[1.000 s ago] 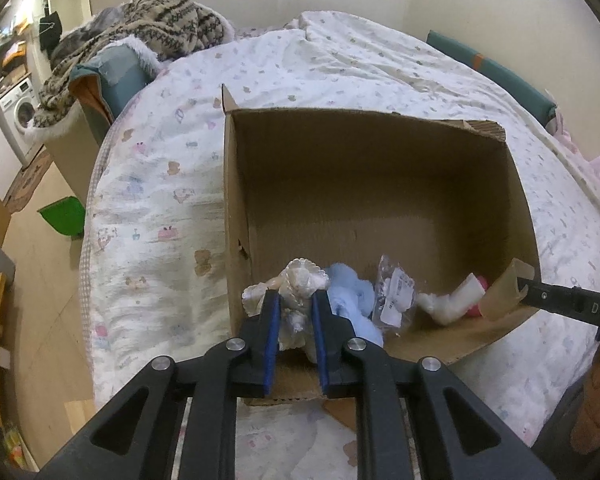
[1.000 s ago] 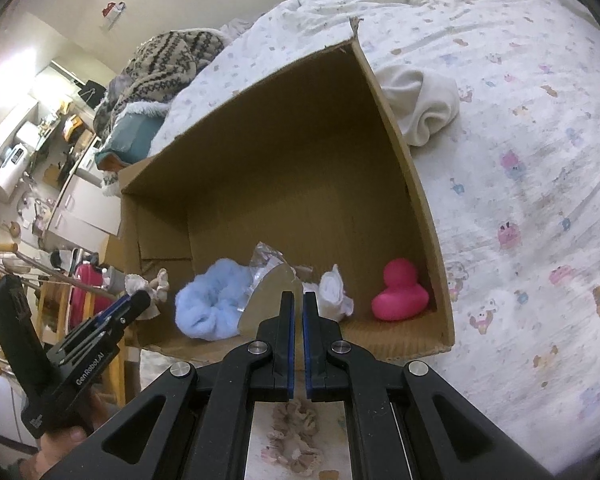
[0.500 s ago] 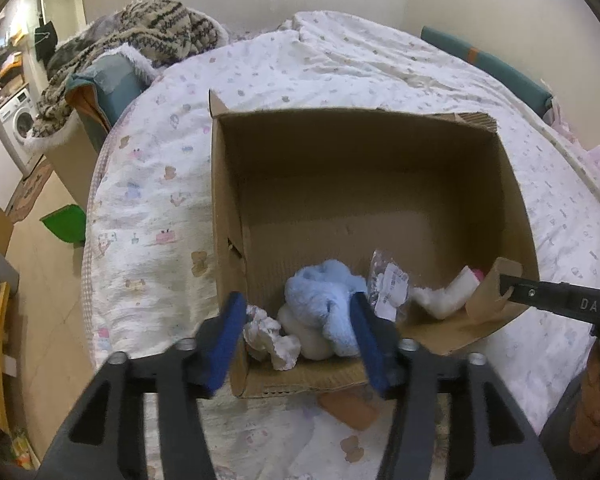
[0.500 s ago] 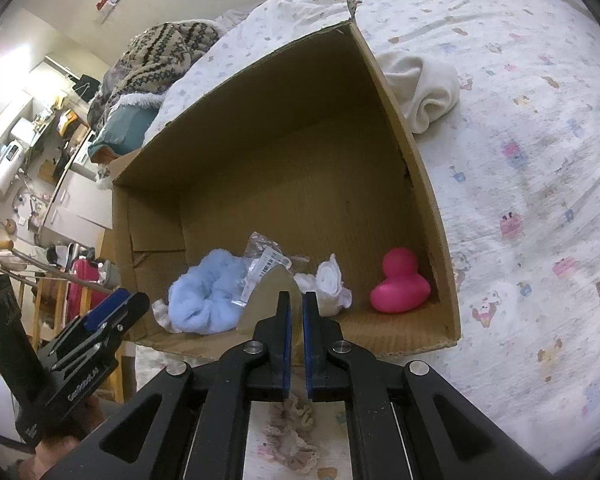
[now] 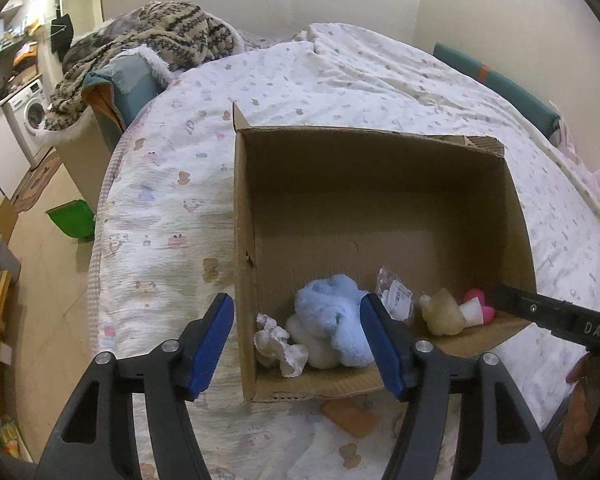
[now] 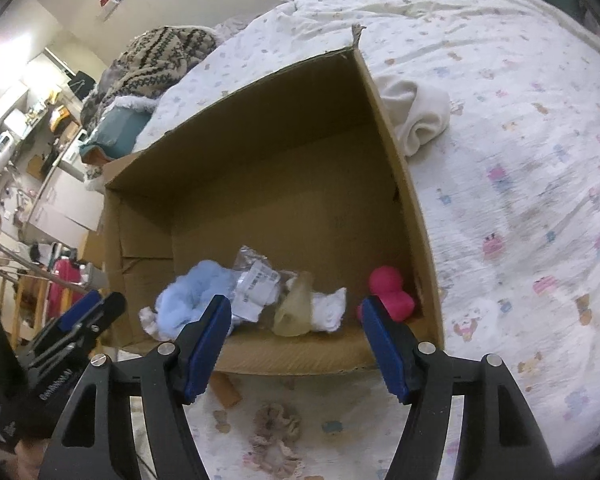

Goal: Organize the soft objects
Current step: 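Open the left tool over the box while the right tool opens to drop its translucent item, then move both tools back to the orange cylinder and lace scrunchie beside the box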

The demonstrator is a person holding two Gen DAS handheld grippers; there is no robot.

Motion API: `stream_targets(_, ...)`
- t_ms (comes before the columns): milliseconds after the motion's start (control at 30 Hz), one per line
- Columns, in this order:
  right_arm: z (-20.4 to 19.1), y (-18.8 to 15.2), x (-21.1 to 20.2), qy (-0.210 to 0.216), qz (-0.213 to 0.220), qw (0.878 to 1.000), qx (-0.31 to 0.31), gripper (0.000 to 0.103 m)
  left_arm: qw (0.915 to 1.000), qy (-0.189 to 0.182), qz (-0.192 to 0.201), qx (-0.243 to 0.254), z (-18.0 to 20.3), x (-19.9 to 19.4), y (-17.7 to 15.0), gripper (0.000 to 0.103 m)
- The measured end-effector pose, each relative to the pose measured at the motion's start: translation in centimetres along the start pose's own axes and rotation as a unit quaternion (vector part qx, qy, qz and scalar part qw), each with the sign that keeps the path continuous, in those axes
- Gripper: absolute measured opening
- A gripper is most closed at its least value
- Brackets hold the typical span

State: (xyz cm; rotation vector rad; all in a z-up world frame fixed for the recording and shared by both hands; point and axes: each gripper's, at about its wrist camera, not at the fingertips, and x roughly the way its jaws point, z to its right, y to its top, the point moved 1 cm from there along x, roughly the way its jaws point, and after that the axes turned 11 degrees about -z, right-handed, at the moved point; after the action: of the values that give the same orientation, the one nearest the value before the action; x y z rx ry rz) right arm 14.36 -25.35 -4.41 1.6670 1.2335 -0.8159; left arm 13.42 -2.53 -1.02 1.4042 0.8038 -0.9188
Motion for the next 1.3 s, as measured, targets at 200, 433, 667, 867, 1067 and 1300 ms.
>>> stream_targets(200, -0.4, -0.1, -1.6, 0.015, 0.035, 0.999, -0.011, 0.089, 1.0, 0.003, 0.009, 0.002, 0.1, -0.4, 0.0, 0.062)
stream_targets(433, -0.4, -0.8, -3.2, 0.024, 0.066, 0.997, -0.012, 0.103, 0.9997, 0.004, 0.025, 0.0, 0.1, -1.8, -0.2, 0.063)
stream_targets(667, -0.8, -2.3, -4.3, 0.029, 0.073, 0.997, -0.014, 0.103, 0.9996, 0.006, 0.012, -0.025, -0.8, -2.8, -1.4, 0.063)
stream_targets(867, -1.1, -4.0, -4.1, 0.024, 0.063, 0.998, -0.015, 0.103, 0.9991, 0.001, -0.002, -0.042, -1.5, -3.2, -3.1, 0.063)
stream_targets(1067, -1.4, -5.7, -3.1, 0.017, 0.038, 0.999, -0.015, 0.103, 0.9987, 0.015, -0.014, -0.047, -1.6, -3.4, -4.6, 0.063)
stream_targets(1300, -1.2, -7.0, -0.9, 0.027, -0.017, 0.999, -0.004, 0.103, 0.997, 0.006, -0.059, -0.05, -1.8, -2.4, -6.3, 0.063)
